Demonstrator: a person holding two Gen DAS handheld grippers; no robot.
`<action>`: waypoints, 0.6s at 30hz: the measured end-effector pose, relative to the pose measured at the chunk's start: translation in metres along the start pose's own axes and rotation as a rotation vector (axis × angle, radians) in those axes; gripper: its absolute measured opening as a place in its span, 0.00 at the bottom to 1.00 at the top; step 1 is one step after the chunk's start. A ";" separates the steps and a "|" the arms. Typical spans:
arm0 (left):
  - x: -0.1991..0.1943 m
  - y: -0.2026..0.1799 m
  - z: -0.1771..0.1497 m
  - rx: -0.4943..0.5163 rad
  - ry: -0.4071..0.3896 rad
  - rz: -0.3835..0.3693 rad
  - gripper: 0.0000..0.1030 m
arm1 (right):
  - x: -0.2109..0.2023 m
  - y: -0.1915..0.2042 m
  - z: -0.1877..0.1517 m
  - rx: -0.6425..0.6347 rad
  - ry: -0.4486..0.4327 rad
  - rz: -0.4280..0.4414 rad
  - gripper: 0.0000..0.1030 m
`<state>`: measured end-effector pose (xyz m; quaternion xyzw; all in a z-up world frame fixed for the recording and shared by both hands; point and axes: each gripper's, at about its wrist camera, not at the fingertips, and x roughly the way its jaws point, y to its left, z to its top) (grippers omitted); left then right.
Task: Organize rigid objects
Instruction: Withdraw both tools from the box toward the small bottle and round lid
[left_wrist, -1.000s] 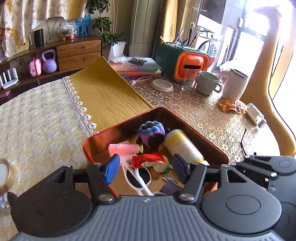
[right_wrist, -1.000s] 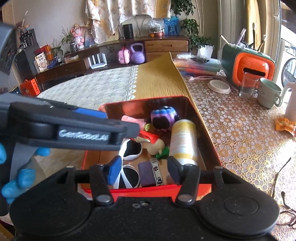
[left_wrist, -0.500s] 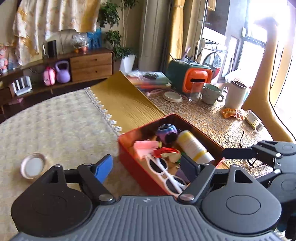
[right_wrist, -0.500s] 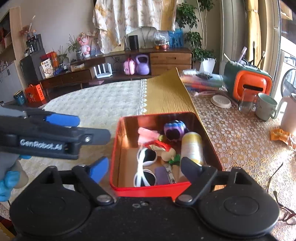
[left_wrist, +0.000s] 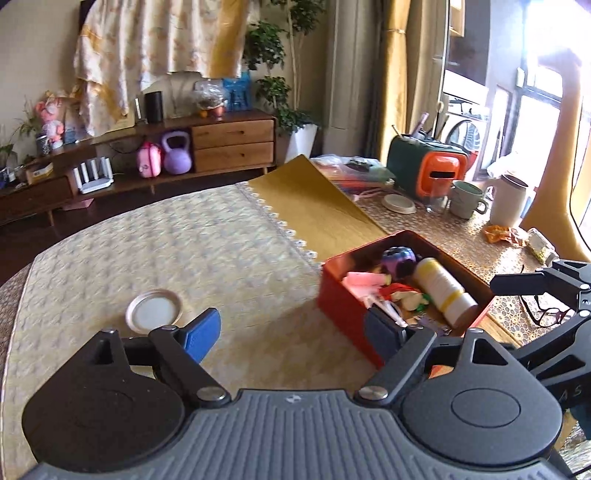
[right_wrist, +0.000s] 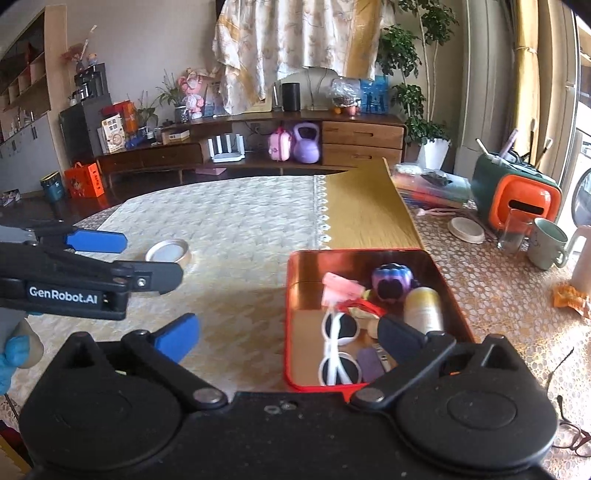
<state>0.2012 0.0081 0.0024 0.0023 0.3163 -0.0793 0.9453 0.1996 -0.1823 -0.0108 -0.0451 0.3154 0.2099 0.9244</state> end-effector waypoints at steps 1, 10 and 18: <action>-0.002 0.005 -0.002 -0.008 0.004 0.000 0.82 | 0.000 0.002 0.001 -0.004 0.000 0.005 1.00; -0.013 0.048 -0.022 -0.093 0.069 0.013 0.82 | 0.004 0.019 0.014 -0.050 0.012 0.061 1.00; -0.011 0.079 -0.043 -0.160 0.096 0.089 0.82 | 0.028 0.041 0.034 -0.117 0.049 0.114 1.00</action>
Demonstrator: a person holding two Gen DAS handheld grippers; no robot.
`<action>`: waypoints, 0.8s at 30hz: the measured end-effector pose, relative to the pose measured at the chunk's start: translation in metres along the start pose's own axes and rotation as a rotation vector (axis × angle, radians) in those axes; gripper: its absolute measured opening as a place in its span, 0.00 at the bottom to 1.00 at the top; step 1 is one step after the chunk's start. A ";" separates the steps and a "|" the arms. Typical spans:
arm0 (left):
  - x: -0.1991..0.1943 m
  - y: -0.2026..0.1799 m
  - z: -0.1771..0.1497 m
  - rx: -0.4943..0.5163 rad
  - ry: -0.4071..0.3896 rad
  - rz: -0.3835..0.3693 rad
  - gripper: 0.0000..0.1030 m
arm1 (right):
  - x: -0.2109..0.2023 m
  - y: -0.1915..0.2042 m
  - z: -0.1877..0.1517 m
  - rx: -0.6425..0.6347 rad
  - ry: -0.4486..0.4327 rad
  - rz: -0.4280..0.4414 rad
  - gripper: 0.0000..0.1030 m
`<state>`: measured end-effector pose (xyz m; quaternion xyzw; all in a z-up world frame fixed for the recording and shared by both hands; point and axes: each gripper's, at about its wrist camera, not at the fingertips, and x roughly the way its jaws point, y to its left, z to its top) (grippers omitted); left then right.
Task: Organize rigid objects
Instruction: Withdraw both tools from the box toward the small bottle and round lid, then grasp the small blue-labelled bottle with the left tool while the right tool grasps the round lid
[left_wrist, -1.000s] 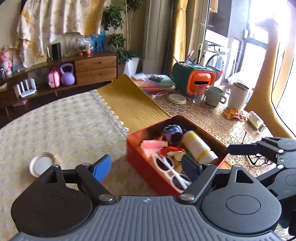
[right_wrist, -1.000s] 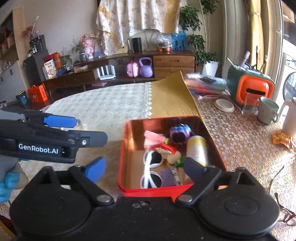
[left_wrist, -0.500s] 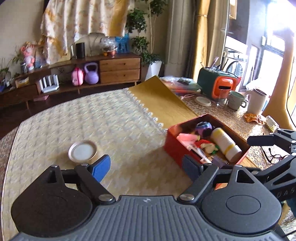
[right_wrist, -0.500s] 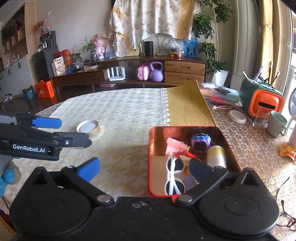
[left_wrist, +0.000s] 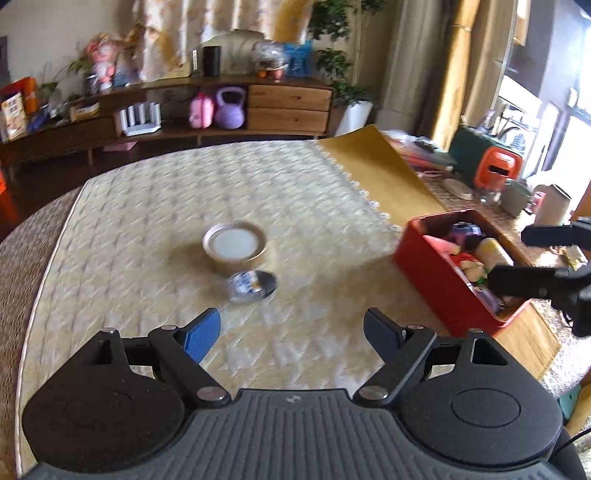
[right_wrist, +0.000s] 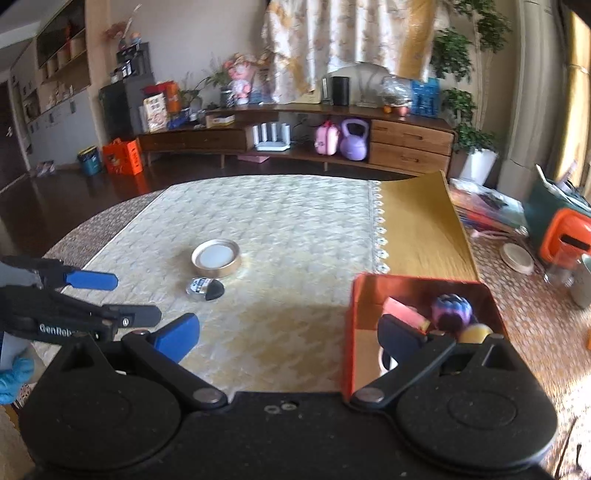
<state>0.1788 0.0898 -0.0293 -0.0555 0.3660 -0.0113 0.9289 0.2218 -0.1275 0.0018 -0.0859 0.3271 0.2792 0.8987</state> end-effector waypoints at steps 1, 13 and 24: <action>0.003 0.002 -0.002 -0.004 0.002 0.014 0.82 | 0.005 0.002 0.003 -0.006 0.006 0.007 1.00; 0.055 0.015 -0.001 -0.046 -0.037 0.090 0.82 | 0.090 0.020 0.049 -0.066 0.093 0.130 1.00; 0.104 0.013 0.000 -0.073 -0.052 0.144 0.82 | 0.174 0.029 0.072 -0.096 0.233 0.249 1.00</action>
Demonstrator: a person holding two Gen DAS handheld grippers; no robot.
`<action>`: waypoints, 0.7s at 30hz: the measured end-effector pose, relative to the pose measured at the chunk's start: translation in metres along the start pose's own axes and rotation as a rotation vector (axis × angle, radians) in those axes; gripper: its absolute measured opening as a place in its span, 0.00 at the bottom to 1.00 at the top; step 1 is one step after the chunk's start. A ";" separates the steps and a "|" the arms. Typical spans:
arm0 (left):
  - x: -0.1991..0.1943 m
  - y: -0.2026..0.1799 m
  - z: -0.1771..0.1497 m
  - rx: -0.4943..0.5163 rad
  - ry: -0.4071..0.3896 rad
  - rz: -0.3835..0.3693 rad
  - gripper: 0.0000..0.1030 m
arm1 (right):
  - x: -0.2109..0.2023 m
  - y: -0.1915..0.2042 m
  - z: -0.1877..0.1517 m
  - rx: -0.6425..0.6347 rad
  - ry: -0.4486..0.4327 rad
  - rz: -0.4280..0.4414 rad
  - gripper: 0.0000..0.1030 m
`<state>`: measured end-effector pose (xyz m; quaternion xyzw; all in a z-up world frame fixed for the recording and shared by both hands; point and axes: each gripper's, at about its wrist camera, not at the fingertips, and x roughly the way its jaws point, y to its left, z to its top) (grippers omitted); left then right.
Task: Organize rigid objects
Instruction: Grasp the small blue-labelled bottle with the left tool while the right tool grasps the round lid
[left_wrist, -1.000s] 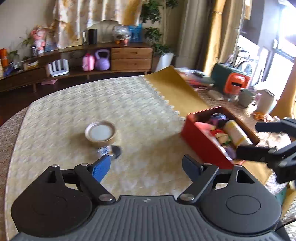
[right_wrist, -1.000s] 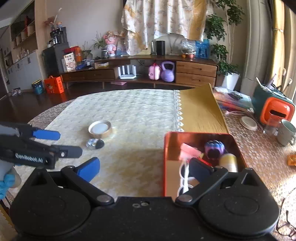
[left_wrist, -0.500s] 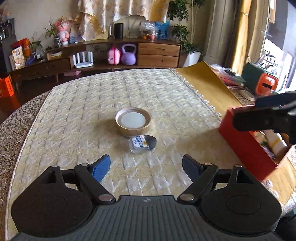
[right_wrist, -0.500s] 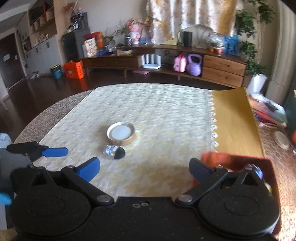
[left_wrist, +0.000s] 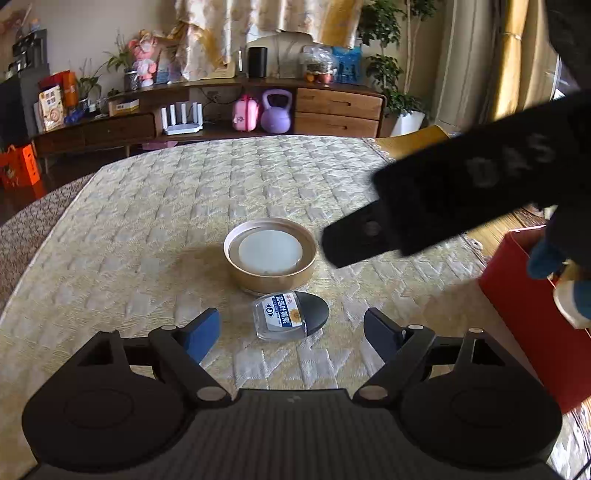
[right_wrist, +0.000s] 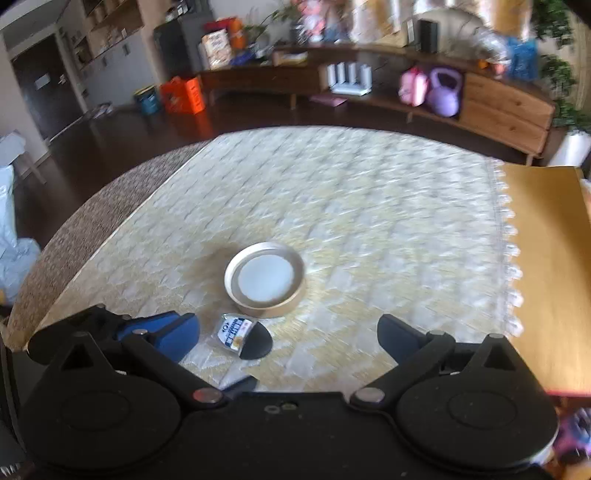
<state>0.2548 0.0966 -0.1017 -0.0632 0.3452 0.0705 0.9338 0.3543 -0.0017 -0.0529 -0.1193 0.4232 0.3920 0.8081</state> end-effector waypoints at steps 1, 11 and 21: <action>0.003 0.000 0.000 -0.008 -0.001 0.005 0.82 | 0.005 -0.001 0.003 -0.002 0.011 0.009 1.00; 0.024 -0.008 -0.007 -0.006 0.009 0.028 0.82 | 0.061 0.011 0.033 -0.053 0.101 0.042 0.99; 0.027 -0.016 -0.015 0.012 -0.029 0.046 0.78 | 0.091 0.029 0.037 -0.110 0.150 0.029 0.91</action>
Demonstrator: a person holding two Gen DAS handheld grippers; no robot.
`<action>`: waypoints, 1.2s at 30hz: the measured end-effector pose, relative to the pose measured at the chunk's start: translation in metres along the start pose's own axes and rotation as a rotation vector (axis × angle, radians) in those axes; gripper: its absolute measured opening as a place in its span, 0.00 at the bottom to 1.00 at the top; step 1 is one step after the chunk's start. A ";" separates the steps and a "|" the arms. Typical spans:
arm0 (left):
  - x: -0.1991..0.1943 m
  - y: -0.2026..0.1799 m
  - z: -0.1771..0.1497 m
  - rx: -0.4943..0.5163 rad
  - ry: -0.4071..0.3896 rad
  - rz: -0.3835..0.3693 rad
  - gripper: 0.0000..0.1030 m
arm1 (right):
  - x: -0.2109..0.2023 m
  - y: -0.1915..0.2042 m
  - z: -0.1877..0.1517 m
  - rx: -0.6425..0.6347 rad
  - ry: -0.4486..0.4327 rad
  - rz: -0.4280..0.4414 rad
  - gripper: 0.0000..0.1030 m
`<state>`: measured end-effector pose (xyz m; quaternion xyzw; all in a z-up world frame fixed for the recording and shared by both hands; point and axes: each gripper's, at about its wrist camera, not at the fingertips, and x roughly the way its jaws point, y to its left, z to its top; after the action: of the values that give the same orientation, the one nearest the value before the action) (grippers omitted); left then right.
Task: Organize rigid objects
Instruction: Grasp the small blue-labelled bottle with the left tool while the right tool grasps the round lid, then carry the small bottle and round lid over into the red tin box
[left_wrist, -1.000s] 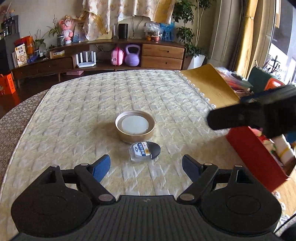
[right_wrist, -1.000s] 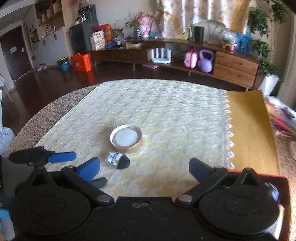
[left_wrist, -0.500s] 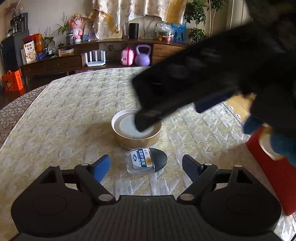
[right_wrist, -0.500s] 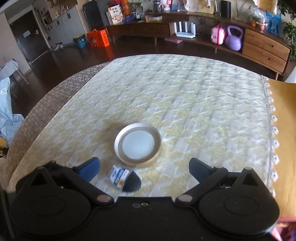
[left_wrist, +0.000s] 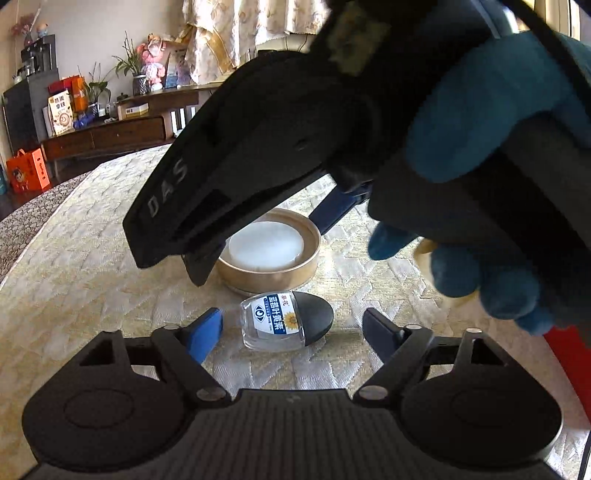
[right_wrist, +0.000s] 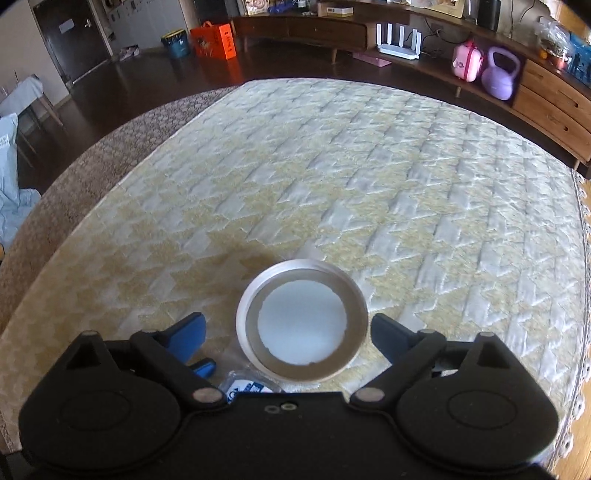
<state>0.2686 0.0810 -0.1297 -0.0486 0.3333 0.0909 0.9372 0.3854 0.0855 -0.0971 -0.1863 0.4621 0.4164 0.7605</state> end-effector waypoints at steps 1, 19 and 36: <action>0.000 0.000 0.000 -0.001 -0.003 0.002 0.77 | 0.001 0.000 0.001 -0.002 -0.001 -0.005 0.91; -0.007 0.002 -0.001 0.002 -0.014 0.010 0.53 | -0.005 -0.009 -0.009 0.114 -0.030 -0.044 0.74; -0.054 0.023 0.014 -0.057 0.011 -0.028 0.53 | -0.094 -0.015 -0.058 0.168 -0.130 -0.083 0.74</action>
<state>0.2317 0.0983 -0.0850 -0.0803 0.3352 0.0868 0.9347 0.3446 -0.0051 -0.0473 -0.1134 0.4368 0.3555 0.8185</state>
